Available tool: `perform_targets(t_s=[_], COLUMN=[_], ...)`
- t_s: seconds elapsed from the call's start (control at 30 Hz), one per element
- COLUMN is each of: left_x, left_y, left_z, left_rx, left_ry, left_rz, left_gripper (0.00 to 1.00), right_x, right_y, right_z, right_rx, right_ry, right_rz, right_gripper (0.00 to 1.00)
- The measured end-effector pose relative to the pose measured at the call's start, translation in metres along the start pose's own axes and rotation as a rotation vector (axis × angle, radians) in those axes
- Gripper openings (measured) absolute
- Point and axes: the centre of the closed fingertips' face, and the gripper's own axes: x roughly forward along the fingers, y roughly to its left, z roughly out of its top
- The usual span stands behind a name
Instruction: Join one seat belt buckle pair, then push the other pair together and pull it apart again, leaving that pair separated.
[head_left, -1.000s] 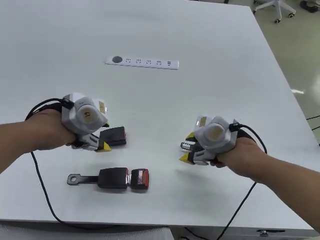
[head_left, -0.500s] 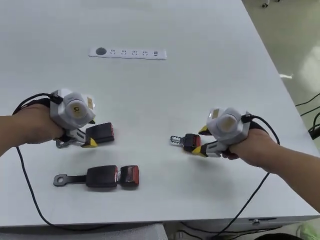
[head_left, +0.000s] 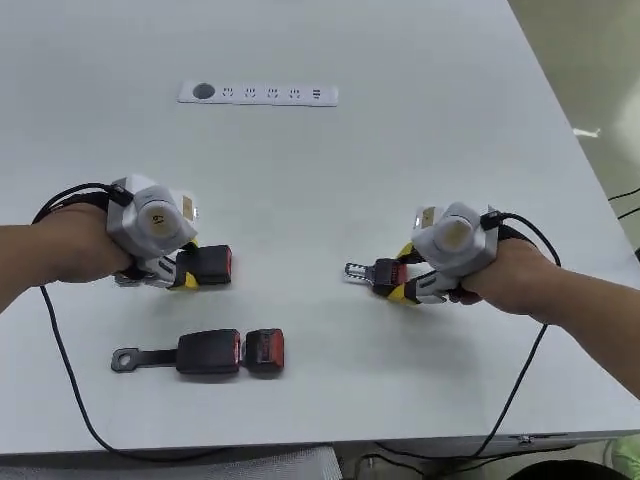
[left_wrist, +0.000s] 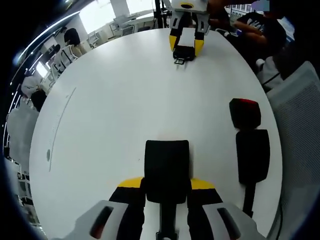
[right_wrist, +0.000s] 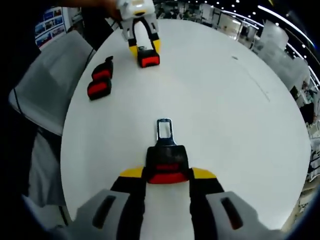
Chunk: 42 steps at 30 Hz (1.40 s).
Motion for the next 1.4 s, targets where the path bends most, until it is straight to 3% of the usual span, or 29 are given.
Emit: perform_targets(t_s=[0.03,0.07,0.23,0.47,0.73,1.17,1.4], left_x=[0.0,-0.001,0.0,0.001,0.002,0.004,0.004], left_y=[0.0,0.0,0.0,0.001,0.001,0.001,0.002], left_z=[0.001,0.0,0.0,0.0,0.0,0.0,-0.001], left_rx=[0.01,0.006,0.027,0.024,0.022,0.041,0.045], left_ry=[-0.005,-0.002,-0.004,0.004,0.016,0.024,0.017], left_rz=[-0.007,-0.007,-0.019,-0.04,-0.044,-0.048,-0.048], left_gripper=[0.33,0.33,0.32,0.32,0.32,0.32,0.32], right_x=[0.0,0.001,0.002,0.004,0.008,0.034,0.052], right_y=[-0.001,0.0,-0.001,-0.002,-0.005,0.007,0.014], right_z=[-0.001,-0.002,-0.001,-0.001,0.007,0.056,0.093], right_rx=[-0.081,-0.1,-0.094,-0.019,0.043,-0.024,-0.049], right_ry=[0.02,0.039,0.039,0.006,-0.042,-0.069,-0.09], right_rz=[0.0,0.006,0.029,0.073,0.048,0.064,0.075], right_gripper=[0.34,0.34,0.34,0.34,0.34,0.34,0.35])
